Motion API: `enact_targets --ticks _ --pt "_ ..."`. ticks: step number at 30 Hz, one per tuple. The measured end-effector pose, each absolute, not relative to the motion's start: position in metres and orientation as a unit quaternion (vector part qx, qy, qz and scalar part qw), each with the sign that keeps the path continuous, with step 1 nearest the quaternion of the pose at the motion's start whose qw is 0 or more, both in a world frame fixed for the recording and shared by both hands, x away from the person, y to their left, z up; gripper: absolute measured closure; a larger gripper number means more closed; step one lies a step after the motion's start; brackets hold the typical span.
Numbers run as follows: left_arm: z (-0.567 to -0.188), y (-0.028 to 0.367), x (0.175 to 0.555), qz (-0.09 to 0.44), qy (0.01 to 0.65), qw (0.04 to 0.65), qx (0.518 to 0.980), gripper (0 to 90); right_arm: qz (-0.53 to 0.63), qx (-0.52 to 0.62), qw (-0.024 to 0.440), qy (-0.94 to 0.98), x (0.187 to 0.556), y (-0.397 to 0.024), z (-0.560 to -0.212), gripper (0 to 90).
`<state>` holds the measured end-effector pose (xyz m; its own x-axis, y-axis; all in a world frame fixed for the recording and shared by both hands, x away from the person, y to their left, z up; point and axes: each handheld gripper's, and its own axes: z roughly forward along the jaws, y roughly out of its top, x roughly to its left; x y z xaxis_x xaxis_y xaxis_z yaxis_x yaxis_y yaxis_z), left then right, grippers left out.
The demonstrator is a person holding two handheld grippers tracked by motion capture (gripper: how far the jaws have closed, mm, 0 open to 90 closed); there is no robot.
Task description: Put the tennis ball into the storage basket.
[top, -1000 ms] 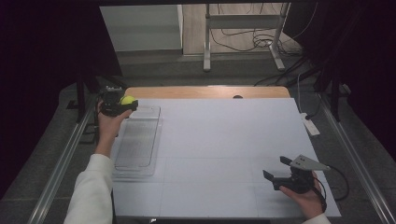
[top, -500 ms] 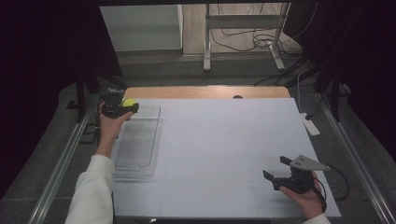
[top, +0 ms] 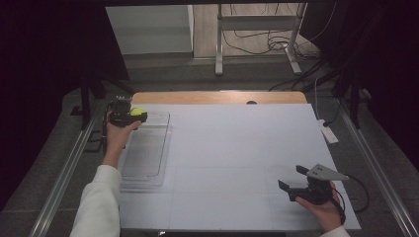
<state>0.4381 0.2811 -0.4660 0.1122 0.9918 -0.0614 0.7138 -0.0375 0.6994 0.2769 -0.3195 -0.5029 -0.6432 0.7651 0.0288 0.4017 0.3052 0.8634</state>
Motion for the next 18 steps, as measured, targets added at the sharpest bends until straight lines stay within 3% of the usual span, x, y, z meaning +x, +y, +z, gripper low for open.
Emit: enact_targets --ticks 18 --pt "-0.481 0.275 0.441 0.213 0.623 0.277 0.699 26.9 0.456 0.373 0.198 0.784 0.277 -0.319 -0.503 10.2"
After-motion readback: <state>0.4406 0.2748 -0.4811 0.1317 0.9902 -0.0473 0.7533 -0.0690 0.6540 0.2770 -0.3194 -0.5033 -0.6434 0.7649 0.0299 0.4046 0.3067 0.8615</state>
